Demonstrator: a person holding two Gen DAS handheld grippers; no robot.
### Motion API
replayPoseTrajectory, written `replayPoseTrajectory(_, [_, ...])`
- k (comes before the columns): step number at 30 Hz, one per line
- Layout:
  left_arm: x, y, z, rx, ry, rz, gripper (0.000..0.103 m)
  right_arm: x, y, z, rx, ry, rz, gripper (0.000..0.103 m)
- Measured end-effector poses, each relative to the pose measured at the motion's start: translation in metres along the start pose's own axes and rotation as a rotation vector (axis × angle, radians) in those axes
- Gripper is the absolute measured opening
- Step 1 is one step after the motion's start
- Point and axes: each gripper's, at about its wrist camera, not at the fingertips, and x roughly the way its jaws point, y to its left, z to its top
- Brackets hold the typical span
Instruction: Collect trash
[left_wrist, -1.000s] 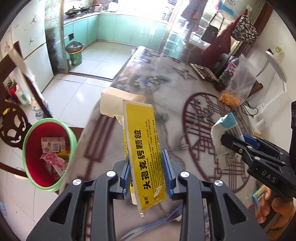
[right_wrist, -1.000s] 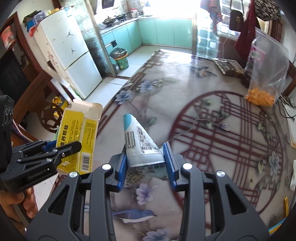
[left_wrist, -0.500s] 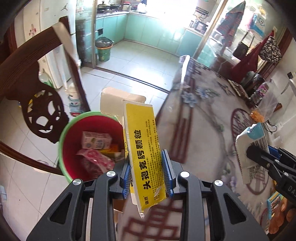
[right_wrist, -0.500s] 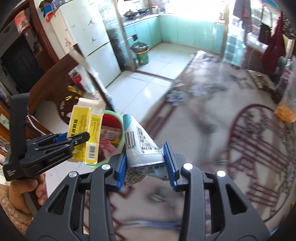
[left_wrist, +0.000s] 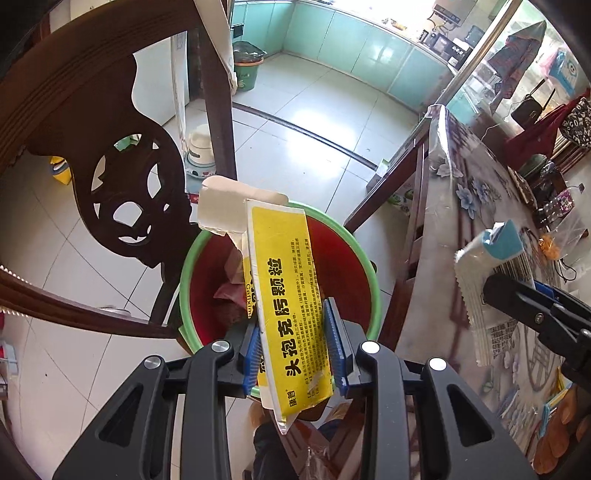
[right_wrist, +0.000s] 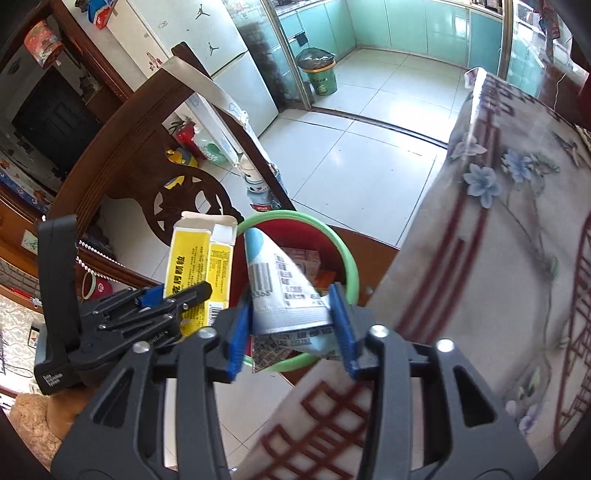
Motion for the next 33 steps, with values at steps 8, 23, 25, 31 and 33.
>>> replayPoseTrajectory(8, [-0.008,0.004,0.008,-0.029,-0.035,-0.019,0.067,-0.005,0.000,0.004,0.035,-0.027,0.004,0.068])
replayPoseTrajectory(23, [-0.099,-0.091,0.021,0.134,-0.369,-0.098,0.095,-0.148,-0.019,-0.003,-0.045,-0.359,-0.396,0.098])
replayPoseTrajectory(25, [-0.112,-0.104,0.020,0.151,-0.415,-0.126,0.095,-0.163,-0.027,-0.005,-0.032,-0.381,-0.422,0.098])
replayPoseTrajectory(31, [-0.146,-0.143,0.013,0.203,-0.559,-0.170,0.095,-0.212,-0.046,-0.024,0.024,-0.501,-0.466,0.098])
replayPoseTrajectory(33, [-0.154,-0.155,0.006,0.233,-0.604,-0.163,0.095,-0.226,-0.047,-0.032,0.038,-0.565,-0.530,0.098])
